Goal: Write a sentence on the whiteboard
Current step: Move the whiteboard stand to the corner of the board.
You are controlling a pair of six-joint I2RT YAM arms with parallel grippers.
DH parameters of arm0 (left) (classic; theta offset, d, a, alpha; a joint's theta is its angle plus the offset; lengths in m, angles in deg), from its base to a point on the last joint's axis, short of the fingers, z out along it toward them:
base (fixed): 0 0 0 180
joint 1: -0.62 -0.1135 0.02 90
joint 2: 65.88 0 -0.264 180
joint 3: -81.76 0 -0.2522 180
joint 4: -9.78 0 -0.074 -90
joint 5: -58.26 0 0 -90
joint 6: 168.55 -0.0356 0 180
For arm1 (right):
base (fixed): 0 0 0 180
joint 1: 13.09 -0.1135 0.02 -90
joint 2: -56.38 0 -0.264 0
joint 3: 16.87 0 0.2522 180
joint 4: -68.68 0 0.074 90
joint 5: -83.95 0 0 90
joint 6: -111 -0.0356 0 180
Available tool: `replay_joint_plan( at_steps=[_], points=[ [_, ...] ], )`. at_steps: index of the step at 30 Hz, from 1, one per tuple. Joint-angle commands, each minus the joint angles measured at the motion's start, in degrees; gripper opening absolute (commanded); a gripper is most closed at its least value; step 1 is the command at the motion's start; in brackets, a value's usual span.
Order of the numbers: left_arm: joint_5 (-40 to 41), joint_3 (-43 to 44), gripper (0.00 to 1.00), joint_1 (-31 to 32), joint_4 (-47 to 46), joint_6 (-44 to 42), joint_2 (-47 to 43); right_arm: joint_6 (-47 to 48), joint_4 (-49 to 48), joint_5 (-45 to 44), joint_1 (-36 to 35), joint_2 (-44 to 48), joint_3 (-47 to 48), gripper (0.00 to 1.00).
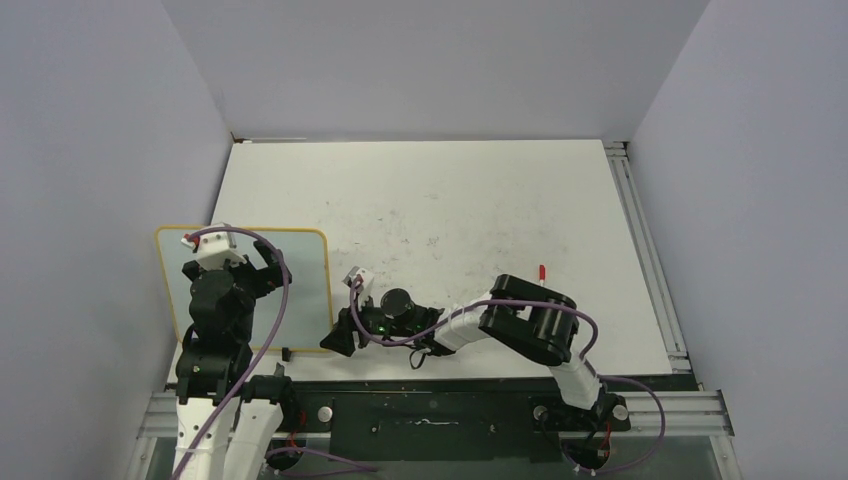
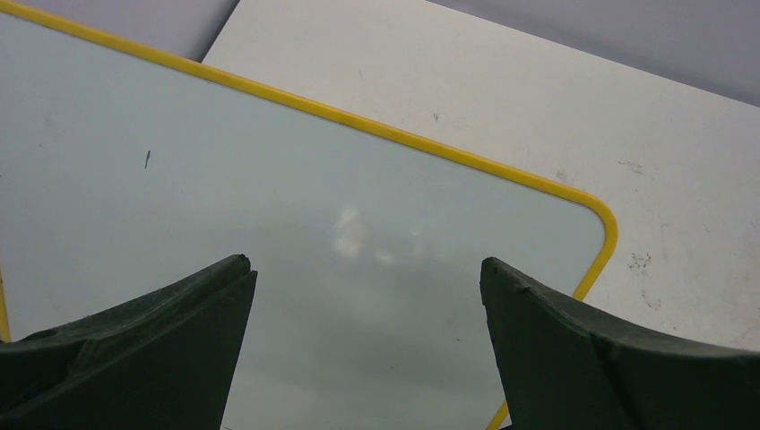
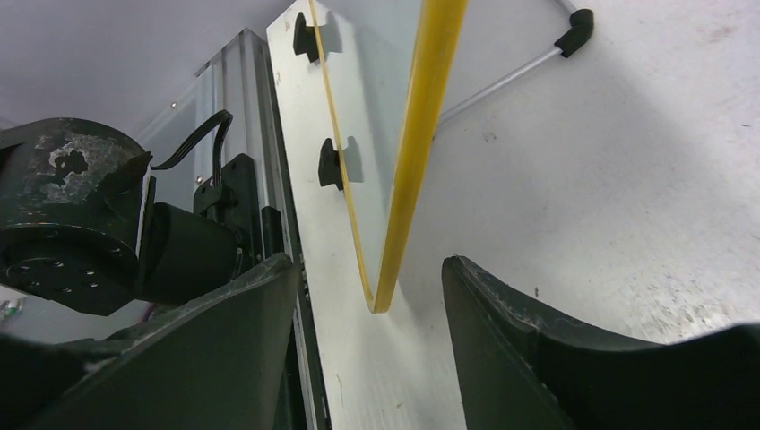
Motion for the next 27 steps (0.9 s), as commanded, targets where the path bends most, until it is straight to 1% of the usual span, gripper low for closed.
replay_joint_plan(
  at_steps=[1, 4, 7, 9, 11, 12, 18, 22, 27],
  points=[
    [-0.58, 0.47, 0.96, -0.06, -2.38, -0.72, 0.23, -0.63, -5.5, 3.61, -0.06, -1.87, 3.52, 0.58],
    [-0.66, 0.46, 0.96, -0.06, -2.34, -0.72, 0.27, -1.16, -6.02, 4.56, -0.01, -3.55, 5.11, 0.5],
    [-0.66, 0.47, 0.96, 0.02, -2.38, -0.78, 0.41, -2.22, -6.45, 5.41, 0.03, -4.61, 5.96, 0.32],
    [-0.57, 0.47, 0.96, 0.12, -2.34, -0.81, 0.39, -2.83, -6.26, 5.72, 0.04, -4.45, 6.04, 0.23],
    [-0.57, 0.47, 0.96, 0.27, -2.25, -0.81, 0.41, -3.48, -5.18, 5.53, 0.17, -3.83, 5.76, 0.1],
    [-0.55, 0.47, 0.96, 0.29, -2.26, -0.81, 0.41, -3.55, -4.68, 5.63, 0.29, -3.48, 5.52, 0.06],
    [-0.76, 0.47, 0.96, 1.42, -2.34, -0.9, 0.53, -5.91, -7.48, 9.35, 1.86, -2.16, 1.7, 0.05],
    [-1.72, 0.46, 0.96, 2.62, -2.57, -0.98, 0.98, -5.28, -8.19, 11.01, 3.26, -0.29, -1.78, 0.05],
    [-5.88, 0.18, 0.96, 3.52, -3.55, -1.89, 1.73, -3.24, -7.36, 15.04, 5.72, 2.31, -4.52, 0.05]
  ],
)
